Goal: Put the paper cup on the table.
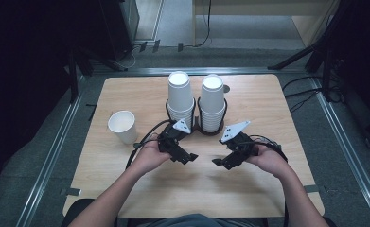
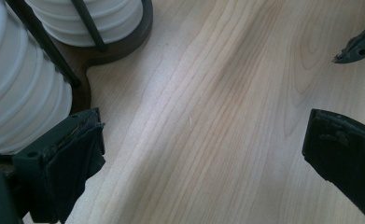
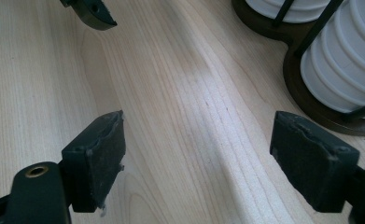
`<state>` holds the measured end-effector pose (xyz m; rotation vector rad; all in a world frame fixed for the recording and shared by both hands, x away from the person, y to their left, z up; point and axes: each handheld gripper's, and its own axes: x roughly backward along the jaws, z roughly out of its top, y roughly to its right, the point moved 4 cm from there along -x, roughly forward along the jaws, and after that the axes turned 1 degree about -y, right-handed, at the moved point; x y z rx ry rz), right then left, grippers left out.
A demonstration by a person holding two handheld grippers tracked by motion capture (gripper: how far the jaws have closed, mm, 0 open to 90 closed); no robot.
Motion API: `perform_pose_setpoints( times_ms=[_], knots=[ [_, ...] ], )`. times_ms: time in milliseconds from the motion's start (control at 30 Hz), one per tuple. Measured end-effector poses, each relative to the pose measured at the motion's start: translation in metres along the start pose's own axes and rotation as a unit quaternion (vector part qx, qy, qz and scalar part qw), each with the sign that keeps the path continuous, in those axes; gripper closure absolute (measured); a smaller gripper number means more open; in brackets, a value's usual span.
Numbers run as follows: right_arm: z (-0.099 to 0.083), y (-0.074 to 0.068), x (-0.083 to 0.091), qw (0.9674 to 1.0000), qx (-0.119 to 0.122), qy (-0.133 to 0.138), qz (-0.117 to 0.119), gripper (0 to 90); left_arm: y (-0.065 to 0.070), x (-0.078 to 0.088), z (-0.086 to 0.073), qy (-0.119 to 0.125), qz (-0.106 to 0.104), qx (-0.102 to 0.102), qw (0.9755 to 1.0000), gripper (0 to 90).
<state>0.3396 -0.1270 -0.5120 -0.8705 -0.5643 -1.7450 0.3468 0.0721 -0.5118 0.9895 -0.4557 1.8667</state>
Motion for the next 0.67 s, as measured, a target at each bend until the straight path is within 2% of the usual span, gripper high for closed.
perform_pose_setpoints(
  times_ms=[467, 667],
  knots=[
    [-0.0004, -0.0013, -0.0019, 0.9999, 0.013, -0.006, 0.000, 18.4, 0.0002, -0.0038, -0.0041, -0.011, -0.002, -0.009, 0.9999, 0.0],
    [-0.0021, -0.0012, -0.0040, 0.9996, 0.024, -0.015, -0.002, 18.4, -0.0018, -0.0074, -0.0069, -0.022, 0.004, -0.013, 0.9997, 0.0]
  ],
)
